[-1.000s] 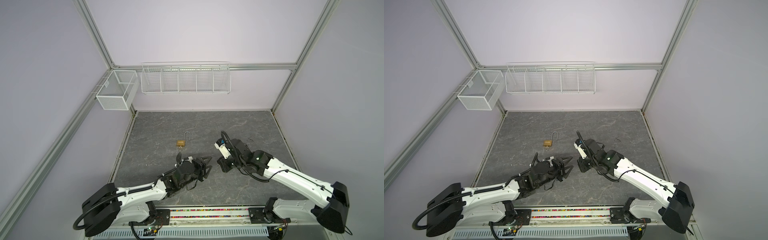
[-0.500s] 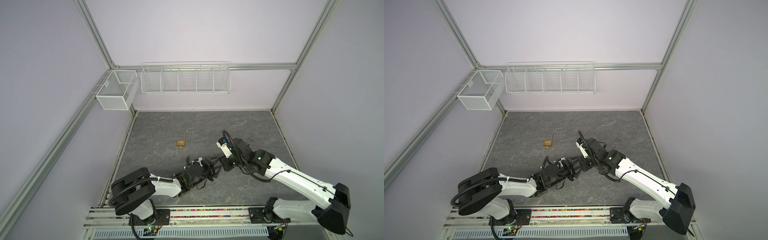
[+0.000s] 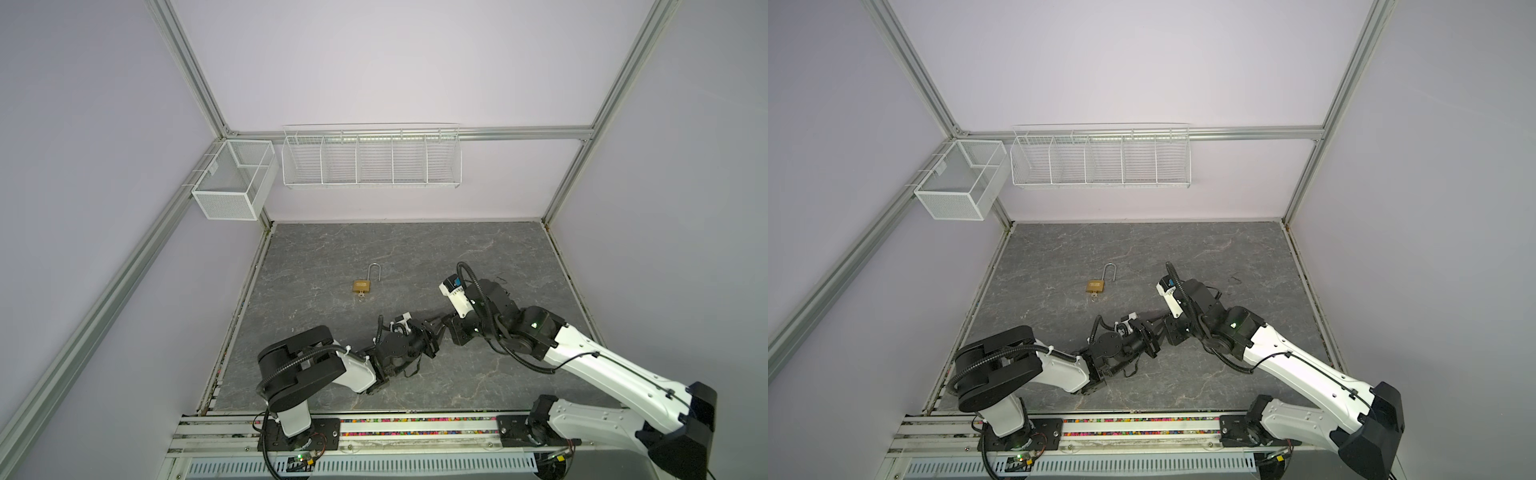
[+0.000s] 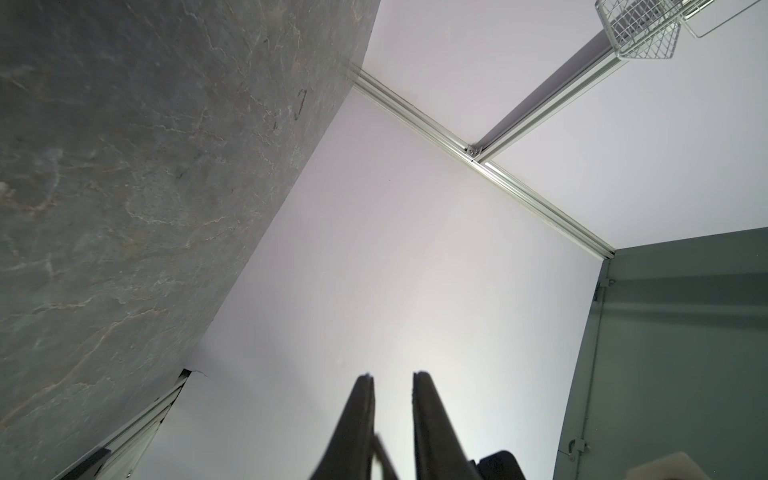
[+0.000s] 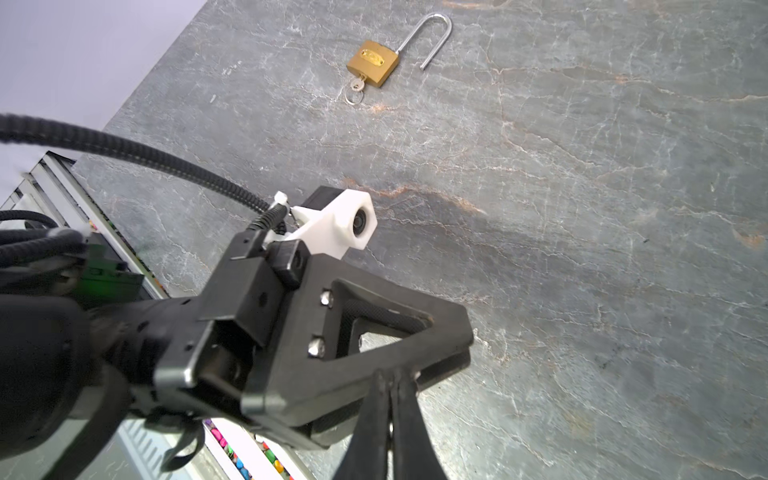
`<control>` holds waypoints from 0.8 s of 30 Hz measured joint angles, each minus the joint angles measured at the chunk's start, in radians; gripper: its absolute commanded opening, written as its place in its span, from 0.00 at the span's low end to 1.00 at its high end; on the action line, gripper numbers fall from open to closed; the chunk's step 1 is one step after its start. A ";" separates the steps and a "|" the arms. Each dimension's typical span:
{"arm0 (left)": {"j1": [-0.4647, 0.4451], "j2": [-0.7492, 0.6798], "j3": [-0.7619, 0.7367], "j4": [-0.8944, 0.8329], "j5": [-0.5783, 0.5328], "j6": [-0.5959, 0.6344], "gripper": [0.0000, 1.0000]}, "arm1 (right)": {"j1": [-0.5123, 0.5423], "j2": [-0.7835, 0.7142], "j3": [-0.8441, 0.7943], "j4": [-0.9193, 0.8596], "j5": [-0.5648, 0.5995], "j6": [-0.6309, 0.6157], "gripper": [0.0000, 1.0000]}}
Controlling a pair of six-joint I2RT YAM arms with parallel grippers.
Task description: Unlock with the key
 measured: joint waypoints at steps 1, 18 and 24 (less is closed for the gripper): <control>-0.001 0.002 0.000 0.008 -0.004 0.000 0.14 | 0.000 -0.007 -0.004 0.002 0.000 0.000 0.06; -0.003 0.025 0.003 0.090 -0.029 0.000 0.00 | 0.000 -0.053 -0.033 -0.002 0.012 0.004 0.25; 0.043 0.025 0.004 0.089 0.019 0.033 0.00 | -0.002 -0.140 -0.056 -0.019 0.034 0.030 0.50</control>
